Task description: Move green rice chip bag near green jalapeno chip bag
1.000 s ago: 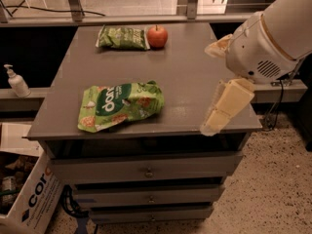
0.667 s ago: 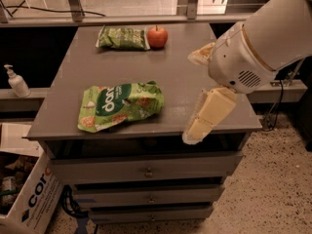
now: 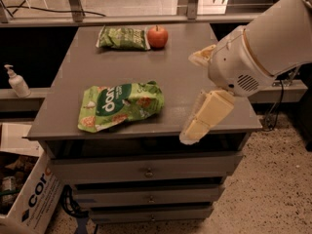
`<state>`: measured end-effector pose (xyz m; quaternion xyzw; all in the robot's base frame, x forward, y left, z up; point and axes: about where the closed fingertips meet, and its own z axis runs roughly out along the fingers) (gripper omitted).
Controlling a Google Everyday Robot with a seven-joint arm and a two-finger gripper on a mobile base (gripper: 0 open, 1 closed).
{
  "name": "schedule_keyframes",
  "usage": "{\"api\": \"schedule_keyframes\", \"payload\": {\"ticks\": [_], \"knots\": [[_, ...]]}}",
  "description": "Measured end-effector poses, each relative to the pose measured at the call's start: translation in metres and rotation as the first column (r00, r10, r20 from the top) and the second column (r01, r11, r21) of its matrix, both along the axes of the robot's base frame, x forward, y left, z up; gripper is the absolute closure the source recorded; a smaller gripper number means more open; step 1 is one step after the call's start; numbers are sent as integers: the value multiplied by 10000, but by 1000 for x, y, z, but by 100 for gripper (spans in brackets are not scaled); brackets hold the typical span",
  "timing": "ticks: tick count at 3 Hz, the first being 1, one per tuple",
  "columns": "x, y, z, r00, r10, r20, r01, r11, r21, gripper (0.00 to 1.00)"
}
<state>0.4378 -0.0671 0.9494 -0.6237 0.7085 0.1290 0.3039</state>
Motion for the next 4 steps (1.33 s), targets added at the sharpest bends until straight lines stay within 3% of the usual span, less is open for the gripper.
{"api": "schedule_keyframes", "payload": {"ticks": [3,4], "knots": [[47,56,-36,9961,-192,861,125,9969,777,0],[64,80,-55,9964,-71,839,13,9976,688,0]]}}
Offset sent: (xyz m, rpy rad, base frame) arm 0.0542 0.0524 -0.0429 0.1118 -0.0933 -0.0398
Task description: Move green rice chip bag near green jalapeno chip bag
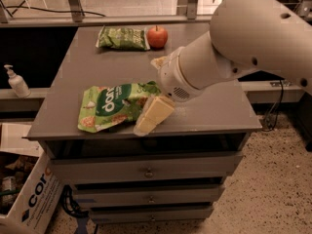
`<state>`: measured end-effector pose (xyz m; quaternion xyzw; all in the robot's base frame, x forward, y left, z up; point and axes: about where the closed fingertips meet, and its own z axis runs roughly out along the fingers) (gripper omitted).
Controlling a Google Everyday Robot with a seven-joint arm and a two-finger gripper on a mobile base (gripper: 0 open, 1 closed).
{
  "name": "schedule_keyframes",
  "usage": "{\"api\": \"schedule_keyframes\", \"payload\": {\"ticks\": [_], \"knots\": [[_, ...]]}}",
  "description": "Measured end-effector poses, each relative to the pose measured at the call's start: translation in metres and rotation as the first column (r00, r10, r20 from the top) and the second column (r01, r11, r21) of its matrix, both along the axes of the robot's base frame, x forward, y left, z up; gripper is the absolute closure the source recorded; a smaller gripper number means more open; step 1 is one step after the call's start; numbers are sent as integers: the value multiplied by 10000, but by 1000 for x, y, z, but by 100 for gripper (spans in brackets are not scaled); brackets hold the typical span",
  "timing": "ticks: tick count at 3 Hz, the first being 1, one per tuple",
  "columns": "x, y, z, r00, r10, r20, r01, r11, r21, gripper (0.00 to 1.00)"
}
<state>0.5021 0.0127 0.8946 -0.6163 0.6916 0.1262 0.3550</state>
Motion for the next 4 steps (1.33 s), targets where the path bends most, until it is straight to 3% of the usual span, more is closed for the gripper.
{"api": "schedule_keyframes", "payload": {"ticks": [2,3,4], "knots": [[28,35,-26,9995,150,-260,-152,9999,-78,0],[32,46,-31,9992,249,-298,-249,9997,4,16],[35,52,-35,9992,303,-276,-303,9995,34,41]]}}
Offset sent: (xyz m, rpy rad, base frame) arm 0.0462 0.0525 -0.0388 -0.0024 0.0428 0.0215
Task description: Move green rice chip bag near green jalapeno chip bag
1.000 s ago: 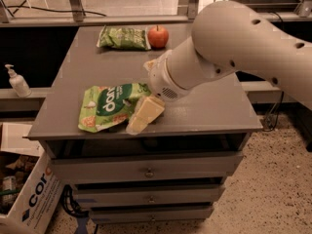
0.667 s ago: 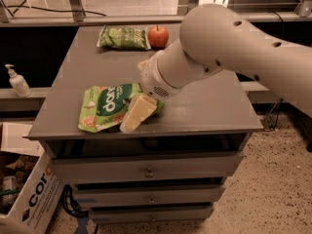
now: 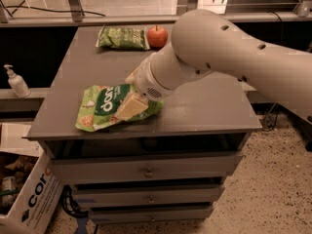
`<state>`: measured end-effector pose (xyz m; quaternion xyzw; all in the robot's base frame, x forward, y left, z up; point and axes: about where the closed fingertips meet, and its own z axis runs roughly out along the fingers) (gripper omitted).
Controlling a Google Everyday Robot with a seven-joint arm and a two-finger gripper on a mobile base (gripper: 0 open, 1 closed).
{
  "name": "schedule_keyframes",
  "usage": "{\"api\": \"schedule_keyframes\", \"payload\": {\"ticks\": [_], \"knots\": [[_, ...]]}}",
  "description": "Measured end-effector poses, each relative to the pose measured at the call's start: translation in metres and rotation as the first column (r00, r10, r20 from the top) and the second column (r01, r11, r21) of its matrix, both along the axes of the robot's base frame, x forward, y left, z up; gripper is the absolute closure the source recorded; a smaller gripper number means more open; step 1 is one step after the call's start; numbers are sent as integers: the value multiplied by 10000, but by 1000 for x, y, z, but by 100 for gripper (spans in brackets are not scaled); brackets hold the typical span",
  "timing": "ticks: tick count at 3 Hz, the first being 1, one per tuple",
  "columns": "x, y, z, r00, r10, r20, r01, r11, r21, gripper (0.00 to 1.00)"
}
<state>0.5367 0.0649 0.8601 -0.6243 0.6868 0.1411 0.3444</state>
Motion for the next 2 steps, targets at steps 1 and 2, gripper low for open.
{"api": "schedule_keyframes", "payload": {"ticks": [1,2], "knots": [[4,0,3,9999,-27,104,27,10000,30,64],[20,-10,16,9988,-352,347,349,9993,99,87]]}}
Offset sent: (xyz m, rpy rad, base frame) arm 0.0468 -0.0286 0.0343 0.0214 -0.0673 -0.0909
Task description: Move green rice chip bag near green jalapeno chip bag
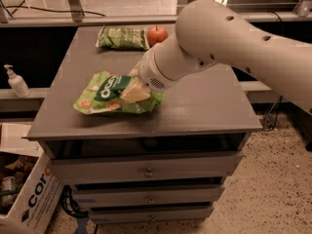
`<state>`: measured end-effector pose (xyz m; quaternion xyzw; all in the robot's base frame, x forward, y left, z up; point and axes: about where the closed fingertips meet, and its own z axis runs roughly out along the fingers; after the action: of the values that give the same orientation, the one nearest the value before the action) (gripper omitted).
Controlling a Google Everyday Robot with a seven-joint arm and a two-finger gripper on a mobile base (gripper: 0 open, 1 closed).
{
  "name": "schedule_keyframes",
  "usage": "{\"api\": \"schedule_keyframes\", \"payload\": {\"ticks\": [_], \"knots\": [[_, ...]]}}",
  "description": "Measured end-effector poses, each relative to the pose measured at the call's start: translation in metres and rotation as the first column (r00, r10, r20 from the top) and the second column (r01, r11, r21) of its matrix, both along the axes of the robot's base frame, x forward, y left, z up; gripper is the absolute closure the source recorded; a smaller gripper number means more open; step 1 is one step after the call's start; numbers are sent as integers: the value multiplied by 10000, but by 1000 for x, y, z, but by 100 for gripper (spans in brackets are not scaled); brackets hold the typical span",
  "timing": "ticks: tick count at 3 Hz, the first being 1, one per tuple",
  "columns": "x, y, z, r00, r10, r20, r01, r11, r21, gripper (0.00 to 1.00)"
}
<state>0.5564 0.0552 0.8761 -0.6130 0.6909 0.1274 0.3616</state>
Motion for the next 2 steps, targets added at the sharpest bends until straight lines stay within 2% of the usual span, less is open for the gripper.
{"api": "schedule_keyframes", "payload": {"ticks": [1,2], "knots": [[25,-20,25,9976,-544,430,542,9985,66,100],[49,-39,53,9901,-977,1008,982,9952,-5,100]]}}
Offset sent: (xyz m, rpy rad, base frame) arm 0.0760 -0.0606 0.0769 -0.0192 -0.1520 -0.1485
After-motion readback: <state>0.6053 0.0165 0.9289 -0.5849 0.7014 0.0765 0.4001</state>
